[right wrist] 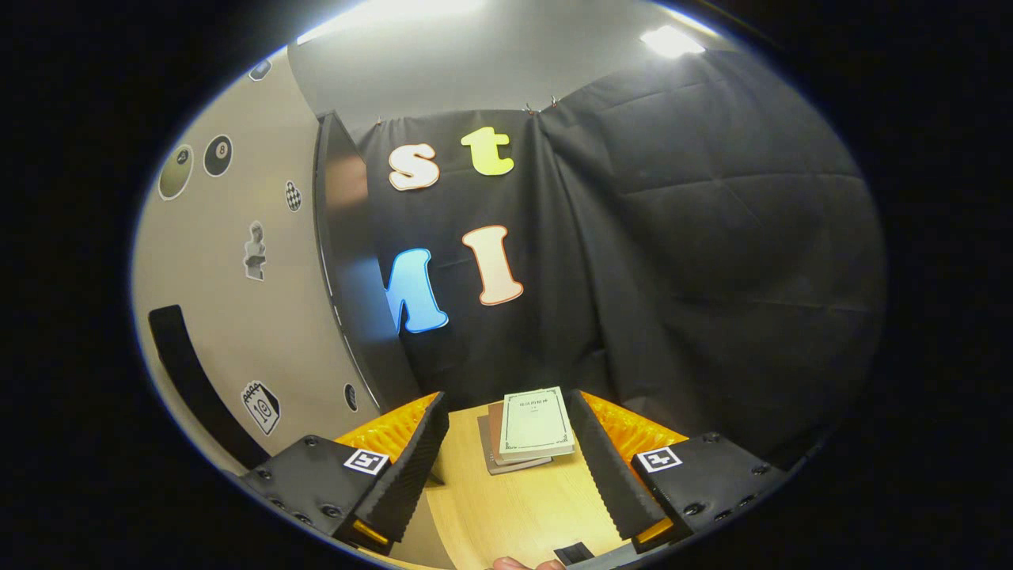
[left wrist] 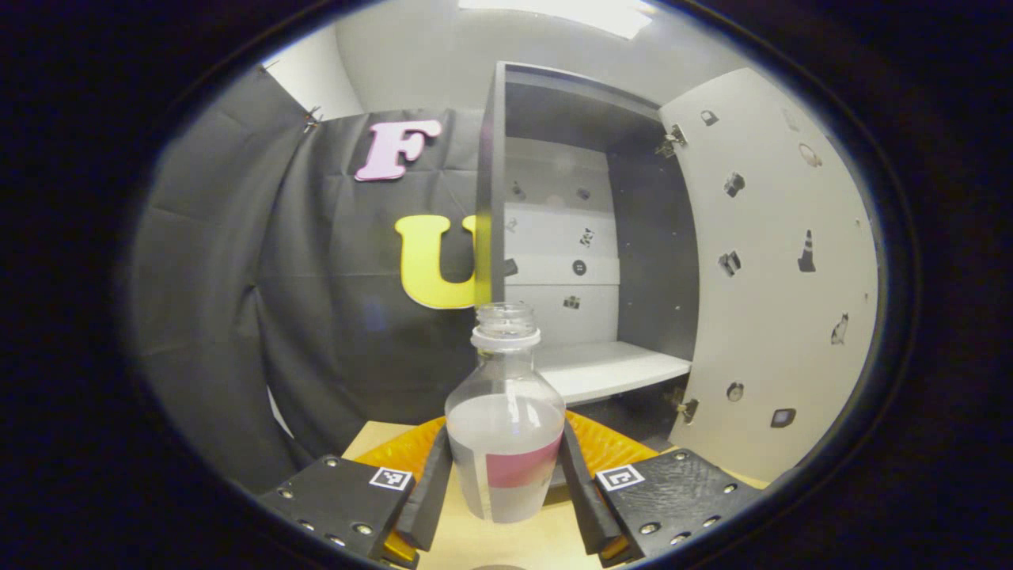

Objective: Open the cabinet door with the right hand, grasp the bottle in the cabinet with the left hand and place it on the coaster, then close the cabinet door with the right hand.

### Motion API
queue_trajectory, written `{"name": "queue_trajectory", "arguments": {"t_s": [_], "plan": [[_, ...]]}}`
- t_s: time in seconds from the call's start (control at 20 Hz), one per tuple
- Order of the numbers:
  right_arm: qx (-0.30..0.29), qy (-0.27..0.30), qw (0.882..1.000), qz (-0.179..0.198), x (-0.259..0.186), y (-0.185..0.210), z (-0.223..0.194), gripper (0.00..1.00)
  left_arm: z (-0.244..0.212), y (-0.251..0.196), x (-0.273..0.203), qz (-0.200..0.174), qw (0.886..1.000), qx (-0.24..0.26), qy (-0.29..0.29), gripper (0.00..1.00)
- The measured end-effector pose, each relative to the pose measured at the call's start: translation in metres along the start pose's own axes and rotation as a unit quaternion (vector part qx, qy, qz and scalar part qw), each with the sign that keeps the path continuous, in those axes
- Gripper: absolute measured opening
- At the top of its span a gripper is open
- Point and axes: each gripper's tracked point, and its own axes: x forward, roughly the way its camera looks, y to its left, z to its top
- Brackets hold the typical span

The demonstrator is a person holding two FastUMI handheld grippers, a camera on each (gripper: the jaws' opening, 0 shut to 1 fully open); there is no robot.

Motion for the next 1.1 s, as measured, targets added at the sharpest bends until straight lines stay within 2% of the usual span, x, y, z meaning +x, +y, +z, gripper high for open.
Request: {"name": "queue_trajectory", "arguments": {"t_s": [0.1, 0.3, 0.45, 0.65, 0.85, 1.0, 1.1], "plan": [[-0.005, -0.007, 1.0, -0.001, -0.002, 0.001, 0.002, 0.98, -0.029, 0.014, -0.01, 0.019, 1.0, 0.001, 0.004, 0.7], [-0.024, -0.024, 0.999, -0.008, -0.003, 0.001, 0.005, 0.98, -0.087, 0.022, -0.03, 0.028, 0.999, -0.015, 0.021, 0.7], [-0.036, -0.013, 0.999, -0.012, -0.006, -0.001, -0.001, 0.98, -0.135, 0.028, -0.042, 0.038, 0.998, -0.009, 0.053, 0.7], [-0.037, -0.002, 0.999, -0.007, -0.01, 0.003, -0.002, 0.98, -0.183, 0.02, -0.047, 0.034, 0.996, -0.017, 0.077, 0.71], [-0.038, 0.004, 0.999, -0.028, -0.012, -0.003, -0.002, 0.98, -0.218, 0.011, -0.047, 0.04, 0.996, 0.003, 0.08, 0.7], [-0.05, 0.036, 0.996, -0.061, -0.024, -0.018, -0.01, 0.98, -0.239, -0.003, -0.048, 0.032, 0.996, 0.015, 0.079, 0.7], [-0.053, 0.035, 0.995, -0.079, -0.028, -0.024, -0.009, 0.98, -0.248, -0.01, -0.05, 0.026, 0.997, 0.024, 0.075, 0.7]]}}
